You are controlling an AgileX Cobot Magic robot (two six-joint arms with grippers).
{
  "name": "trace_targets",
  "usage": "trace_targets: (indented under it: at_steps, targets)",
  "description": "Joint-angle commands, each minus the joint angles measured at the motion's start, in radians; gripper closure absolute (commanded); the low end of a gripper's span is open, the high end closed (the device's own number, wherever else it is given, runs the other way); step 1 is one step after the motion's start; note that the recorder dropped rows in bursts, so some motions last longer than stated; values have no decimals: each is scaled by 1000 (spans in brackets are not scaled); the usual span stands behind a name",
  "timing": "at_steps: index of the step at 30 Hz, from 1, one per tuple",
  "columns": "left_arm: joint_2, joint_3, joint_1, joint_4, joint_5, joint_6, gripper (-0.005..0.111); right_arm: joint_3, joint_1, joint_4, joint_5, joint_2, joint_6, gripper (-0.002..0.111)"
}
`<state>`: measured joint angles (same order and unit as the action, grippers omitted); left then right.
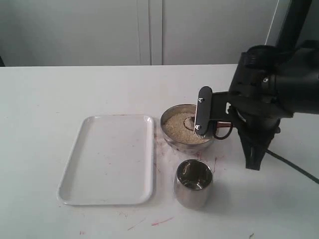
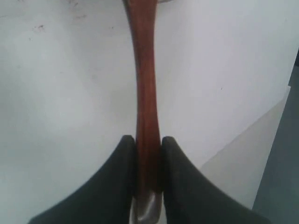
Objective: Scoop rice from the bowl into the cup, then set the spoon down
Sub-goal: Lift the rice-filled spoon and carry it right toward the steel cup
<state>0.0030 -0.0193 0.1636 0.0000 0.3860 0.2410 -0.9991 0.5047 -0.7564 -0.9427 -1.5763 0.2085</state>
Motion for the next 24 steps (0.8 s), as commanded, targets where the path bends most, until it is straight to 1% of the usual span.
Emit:
trace_targets:
  at_steps: [1, 5, 7, 10, 11, 15, 20, 24]
  targets:
    - [-3, 9, 2, 0, 33, -6, 92, 59, -7, 3, 5, 102, -3, 108]
    - [-3, 9, 2, 0, 33, -6, 92, 114, -5, 37, -1, 211, 116, 108]
    - [-3, 9, 2, 0, 33, -6, 92, 116, -5, 63, -5, 251, 131, 108]
    - [-3, 9, 2, 0, 33, -6, 92, 116, -5, 110, -12, 280, 173, 108]
    - [-3, 9, 2, 0, 33, -6, 92, 116, -5, 144, -29, 290, 222, 108]
    - [-3, 9, 2, 0, 33, -6, 92, 116, -5, 201, -52, 294, 263, 108]
    - [-3, 9, 2, 0, 33, -6, 92, 116, 56, 211, -94, 294, 324, 108]
    - [-3, 9, 2, 0, 33, -6, 92, 116, 86, 188, -117, 294, 326, 108]
